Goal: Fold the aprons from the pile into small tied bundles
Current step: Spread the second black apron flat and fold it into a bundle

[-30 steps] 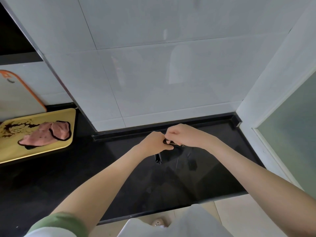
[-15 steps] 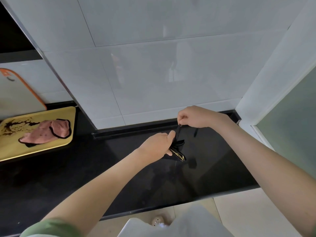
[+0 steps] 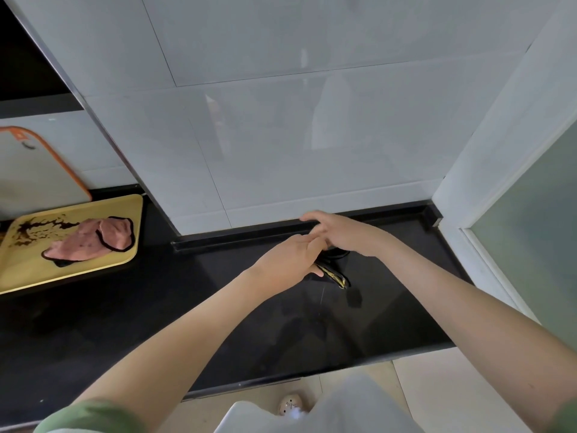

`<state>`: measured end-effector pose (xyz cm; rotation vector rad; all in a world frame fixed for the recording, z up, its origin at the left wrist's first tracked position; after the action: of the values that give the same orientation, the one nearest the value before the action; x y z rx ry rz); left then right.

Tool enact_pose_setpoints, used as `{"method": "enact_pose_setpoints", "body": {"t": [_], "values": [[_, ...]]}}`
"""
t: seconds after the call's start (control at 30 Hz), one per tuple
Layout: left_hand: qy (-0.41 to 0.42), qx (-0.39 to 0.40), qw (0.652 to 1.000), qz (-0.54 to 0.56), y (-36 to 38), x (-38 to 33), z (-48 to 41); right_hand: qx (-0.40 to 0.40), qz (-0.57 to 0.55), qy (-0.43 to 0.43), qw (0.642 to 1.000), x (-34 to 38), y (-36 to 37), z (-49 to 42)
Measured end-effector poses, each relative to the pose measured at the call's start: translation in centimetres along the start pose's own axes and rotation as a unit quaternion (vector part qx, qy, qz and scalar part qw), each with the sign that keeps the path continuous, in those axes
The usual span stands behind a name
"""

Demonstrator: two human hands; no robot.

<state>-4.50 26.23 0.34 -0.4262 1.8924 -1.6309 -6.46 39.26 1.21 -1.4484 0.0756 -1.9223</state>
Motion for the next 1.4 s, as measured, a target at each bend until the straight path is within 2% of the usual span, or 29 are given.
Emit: {"method": "enact_pose_setpoints", "body": {"t": [0.17, 0.3, 0.37, 0.43, 0.53, 0.6, 0.67, 0.77, 0.87, 0.93, 0.97, 1.0, 1.1, 1.13, 1.3, 1.4], "values": [[-0.032, -0.029, 0.997, 0.058, -0.6, -0.2, 0.0, 0.021, -0.058, 0.026, 0.998, -0.6, 0.0, 0.6], [-0.029, -0.059, 0.994, 0.085, -1.2, -0.5, 0.0, 0.013, -0.056, 0.048, 0.997, 0.1, -0.4, 1.0], [-0.035, -0.082, 0.993, 0.08, -1.4, 0.2, 0.4, 0.013, -0.016, 0.016, 1.0, 1.0, -0.5, 0.9], [-0.02, -0.099, 0.994, 0.048, -1.0, 0.8, 0.5, 0.011, 0.071, 0.008, 0.997, 1.0, -1.0, 0.9], [0.004, -0.123, 0.992, -0.004, 0.1, 1.7, 0.0, -0.019, 0.14, -0.004, 0.99, 0.9, -1.9, 0.8], [0.006, -0.107, 0.994, -0.013, 0.6, 2.4, -0.3, -0.057, 0.166, -0.029, 0.984, 1.3, -2.1, 0.8], [-0.031, -0.05, 0.998, -0.03, 0.7, 2.7, -0.7, -0.093, 0.173, -0.052, 0.979, 1.9, -2.0, 0.6], [-0.154, 0.051, 0.987, -0.01, 0.9, 3.4, -1.5, -0.097, 0.157, -0.068, 0.98, 3.2, -0.9, 0.2], [-0.25, 0.062, 0.966, 0.032, 0.9, 3.8, -2.0, -0.058, 0.139, -0.076, 0.986, 3.6, 0.7, -0.5], [-0.307, 0.02, 0.949, 0.067, 1.0, 4.5, -1.8, -0.034, 0.139, -0.08, 0.987, 3.1, 1.4, -0.8], [-0.345, -0.014, 0.93, 0.124, 0.9, 4.9, -1.5, -0.039, 0.13, -0.078, 0.988, 2.8, 1.4, -0.8], [-0.391, -0.053, 0.894, 0.214, 0.8, 5.4, -1.1, -0.056, 0.112, -0.076, 0.989, 2.5, 1.3, -0.7], [-0.461, -0.157, 0.729, 0.482, 0.5, 6.8, -0.5, -0.119, 0.042, -0.059, 0.99, 1.7, 1.1, -0.4], [-0.455, -0.172, 0.692, 0.533, 0.4, 7.0, -0.5, -0.134, 0.01, -0.057, 0.989, 1.4, 1.2, -0.3], [-0.435, -0.18, 0.609, 0.638, -0.3, 6.8, -0.6, -0.178, -0.116, -0.031, 0.977, 0.4, 0.6, -0.1], [-0.405, -0.158, 0.568, 0.699, -0.8, 6.4, -0.7, -0.123, -0.126, -0.02, 0.984, -0.3, 0.2, -0.2]]}}
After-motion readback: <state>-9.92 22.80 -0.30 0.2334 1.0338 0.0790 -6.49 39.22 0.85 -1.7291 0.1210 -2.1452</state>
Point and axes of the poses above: each hand's wrist, its own z-axis away from the middle knuckle, its own y-axis out of the palm, x = y × z, the point moved 3 cm from there along -z, towards the middle knuckle, and after that the axes turned 4 degrees about -y, right-handed, at the moved point
